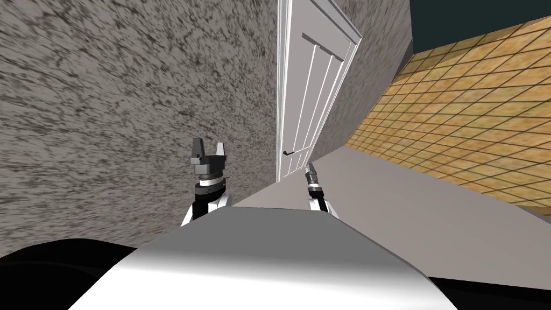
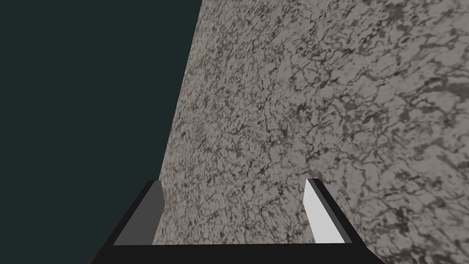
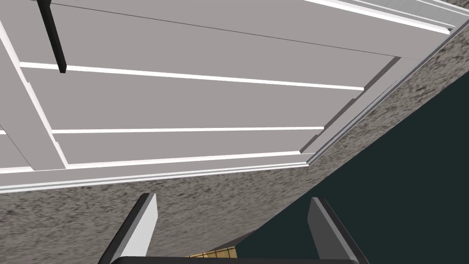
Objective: Pull the door open
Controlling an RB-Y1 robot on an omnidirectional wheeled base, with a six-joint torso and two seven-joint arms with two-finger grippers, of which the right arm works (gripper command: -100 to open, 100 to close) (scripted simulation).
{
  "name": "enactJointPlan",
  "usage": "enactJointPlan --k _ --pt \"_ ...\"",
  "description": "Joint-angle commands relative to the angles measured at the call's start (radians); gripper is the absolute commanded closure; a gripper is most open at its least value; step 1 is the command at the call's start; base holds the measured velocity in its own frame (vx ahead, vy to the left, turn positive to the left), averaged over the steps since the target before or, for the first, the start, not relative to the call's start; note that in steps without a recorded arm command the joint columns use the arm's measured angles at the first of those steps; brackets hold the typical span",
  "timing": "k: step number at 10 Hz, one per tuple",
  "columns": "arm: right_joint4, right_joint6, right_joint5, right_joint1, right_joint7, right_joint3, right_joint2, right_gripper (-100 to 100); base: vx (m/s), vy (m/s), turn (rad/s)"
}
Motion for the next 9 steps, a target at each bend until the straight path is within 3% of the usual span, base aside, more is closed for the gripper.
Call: enactJointPlan --k 1,5,6,9 --pt "0.050 -0.014 -0.002 -0.016 -0.008 0.004 -0.006 -100 0.044 -0.049 0.111" --pt "0.152 -0.044 -0.007 -0.061 -0.030 0.012 -0.023 -100 0.050 -0.057 0.160" --pt "0.167 -0.044 -0.007 -0.061 -0.030 0.012 -0.023 -100 0.038 -0.050 0.083" --pt "0.268 -0.073 -0.013 -0.105 -0.052 0.020 -0.039 -100 0.047 -0.062 0.183"
